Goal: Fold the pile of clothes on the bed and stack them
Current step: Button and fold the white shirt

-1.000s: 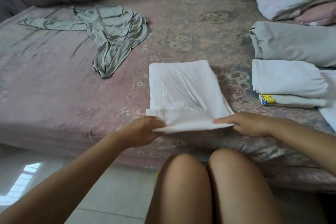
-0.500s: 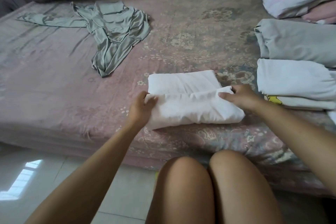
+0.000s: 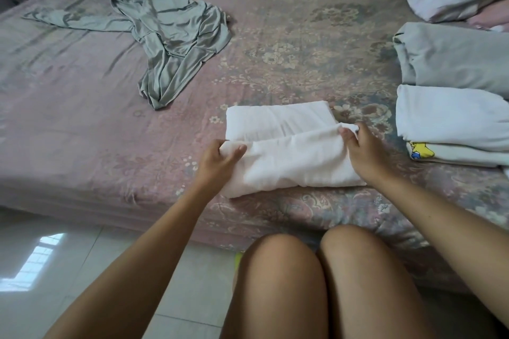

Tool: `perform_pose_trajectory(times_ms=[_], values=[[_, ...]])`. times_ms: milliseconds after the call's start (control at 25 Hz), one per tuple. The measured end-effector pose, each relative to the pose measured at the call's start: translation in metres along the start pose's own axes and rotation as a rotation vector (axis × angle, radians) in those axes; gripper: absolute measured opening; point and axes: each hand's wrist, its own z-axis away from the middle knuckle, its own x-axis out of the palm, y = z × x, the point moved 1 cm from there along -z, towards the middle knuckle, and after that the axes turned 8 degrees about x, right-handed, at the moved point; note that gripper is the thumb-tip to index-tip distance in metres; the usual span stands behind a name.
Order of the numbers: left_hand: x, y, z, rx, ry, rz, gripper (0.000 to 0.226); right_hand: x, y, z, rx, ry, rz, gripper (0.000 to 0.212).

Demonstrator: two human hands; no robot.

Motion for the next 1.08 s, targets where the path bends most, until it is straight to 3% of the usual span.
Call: perform_pose_trajectory(times_ms=[80, 240, 360, 600, 680, 760, 840, 920, 1000, 1080], values=[[-0.003, -0.001, 0.002, -0.020, -0.042, 0.049, 0.015, -0.007, -0.002, 0.003, -0.043, 0.008, -0.001, 0.033], [-0.004, 0.022, -0.018, 0.240, 0.195, -0.004, 0.007, -0.004, -0.022, -0.010, -0.056, 0.088, -0.058, 0.028], [-0.004, 0.038, -0.065, 0.228, 0.220, -0.010, 0.015, -0.003, -0.047, -0.047, -0.005, 0.174, -0.092, 0.030], [0.023, -0.003, -0.114, 0.160, 0.114, -0.199, 0.031, 0.030, -0.033, -0.094, 0.145, 0.023, 0.282, 0.042], [0.025, 0.000, -0.118, 0.141, 0.127, -0.159, 0.038, 0.034, -0.033, -0.089, 0.154, 0.060, 0.381, 0.042], [0.013, 0.008, -0.126, 0.123, 0.197, -0.060, 0.046, 0.029, -0.044, -0.080, 0.033, 0.209, 0.413, 0.041], [-0.003, 0.011, -0.124, -0.029, 0.239, -0.039, 0.054, 0.028, -0.057, -0.058, -0.237, 0.299, 0.392, 0.045], [-0.003, 0.011, -0.103, -0.193, 0.173, -0.101, 0.057, 0.039, -0.074, -0.032, -0.418, 0.115, 0.393, 0.051], [0.012, 0.017, -0.082, -0.110, 0.178, -0.133, 0.039, 0.062, -0.082, -0.015, -0.344, -0.149, 0.510, 0.055], [0.026, 0.027, -0.073, 0.049, 0.272, -0.053, 0.022, 0.078, -0.078, -0.020, -0.249, -0.210, 0.643, 0.057]])
